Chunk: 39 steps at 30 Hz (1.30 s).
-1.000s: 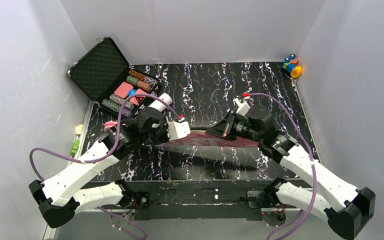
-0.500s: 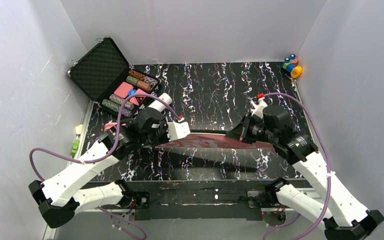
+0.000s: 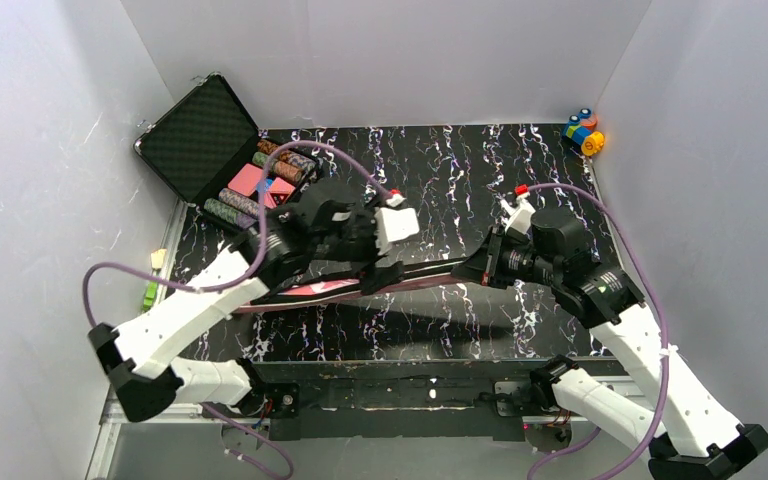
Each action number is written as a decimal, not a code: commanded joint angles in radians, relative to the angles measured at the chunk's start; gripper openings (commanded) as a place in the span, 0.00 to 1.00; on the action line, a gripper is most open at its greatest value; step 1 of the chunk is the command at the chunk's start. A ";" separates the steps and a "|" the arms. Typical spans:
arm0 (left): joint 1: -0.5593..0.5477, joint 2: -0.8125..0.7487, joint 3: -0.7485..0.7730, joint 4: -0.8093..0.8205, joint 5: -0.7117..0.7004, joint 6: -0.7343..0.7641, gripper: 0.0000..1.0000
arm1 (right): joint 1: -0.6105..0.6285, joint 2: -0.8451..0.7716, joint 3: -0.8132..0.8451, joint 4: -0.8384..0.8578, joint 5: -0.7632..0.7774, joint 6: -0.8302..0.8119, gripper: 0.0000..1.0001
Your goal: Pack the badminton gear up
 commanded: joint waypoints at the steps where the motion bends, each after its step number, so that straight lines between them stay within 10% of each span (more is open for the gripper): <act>1: -0.077 0.105 0.085 0.056 0.104 -0.038 0.88 | 0.005 -0.036 0.102 0.061 -0.045 0.005 0.01; 12: -0.153 0.178 0.082 0.153 -0.078 0.063 0.84 | 0.013 -0.061 0.109 0.074 -0.064 0.022 0.01; 20: -0.169 0.226 0.102 0.118 -0.018 0.111 0.57 | 0.038 -0.042 0.130 0.102 -0.072 0.040 0.01; 30: -0.187 0.202 0.097 0.109 -0.102 0.154 0.00 | 0.050 -0.021 0.173 0.120 -0.068 0.045 0.01; 39: -0.156 0.141 0.122 0.126 -0.263 0.191 0.00 | 0.050 -0.059 0.224 0.036 -0.019 -0.006 0.50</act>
